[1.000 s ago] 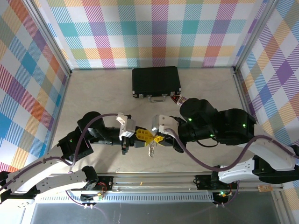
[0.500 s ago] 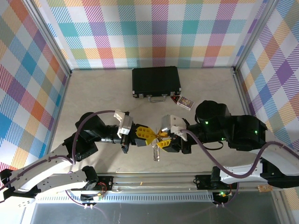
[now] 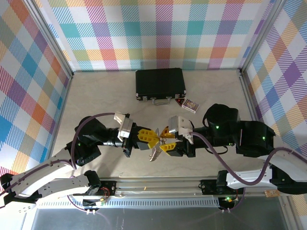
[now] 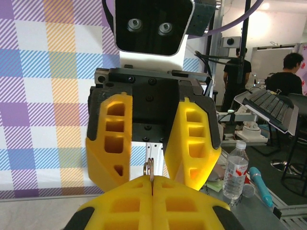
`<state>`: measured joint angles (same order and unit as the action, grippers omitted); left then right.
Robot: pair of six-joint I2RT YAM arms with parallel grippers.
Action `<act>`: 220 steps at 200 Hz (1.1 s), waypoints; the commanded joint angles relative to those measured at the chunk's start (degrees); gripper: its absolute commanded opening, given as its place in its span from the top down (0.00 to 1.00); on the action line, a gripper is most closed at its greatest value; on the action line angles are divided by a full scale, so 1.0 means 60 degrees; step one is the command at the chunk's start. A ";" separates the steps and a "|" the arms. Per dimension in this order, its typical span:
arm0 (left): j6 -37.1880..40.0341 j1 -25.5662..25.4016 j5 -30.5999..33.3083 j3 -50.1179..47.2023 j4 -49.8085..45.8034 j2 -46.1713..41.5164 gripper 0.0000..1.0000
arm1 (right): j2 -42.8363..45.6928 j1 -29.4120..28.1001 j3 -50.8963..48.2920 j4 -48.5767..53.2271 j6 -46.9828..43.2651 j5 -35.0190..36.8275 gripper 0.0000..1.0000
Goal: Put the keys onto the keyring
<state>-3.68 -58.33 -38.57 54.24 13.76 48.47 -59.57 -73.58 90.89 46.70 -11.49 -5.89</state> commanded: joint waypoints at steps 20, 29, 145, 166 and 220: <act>-0.0104 -0.0079 -0.0230 -0.0046 0.0600 -0.0236 1.00 | 0.0346 -0.0056 -0.0147 -0.0683 0.0178 0.0566 0.61; -0.0088 -0.0080 -0.0236 -0.0029 0.0567 -0.0227 1.00 | 0.0398 -0.0056 -0.0177 -0.0737 0.0200 0.0583 0.61; -0.0046 -0.0092 -0.0191 -0.0002 0.0425 -0.0228 1.00 | 0.0142 -0.0054 -0.0126 -0.0555 0.0156 0.0275 0.84; 0.0085 -0.0086 -0.0087 0.0024 0.0203 -0.0281 1.00 | 0.0108 -0.0045 -0.0094 -0.0431 0.0087 0.0337 0.97; 0.2277 -0.0092 0.1755 0.1145 -0.3503 -0.0305 0.86 | -0.0951 -0.0056 0.1506 0.2132 -0.0729 0.1244 1.00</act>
<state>2.11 -58.37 -34.06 55.44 4.71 46.70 -62.35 -73.58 94.30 50.28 -12.53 -1.80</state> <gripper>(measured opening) 0.109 0.055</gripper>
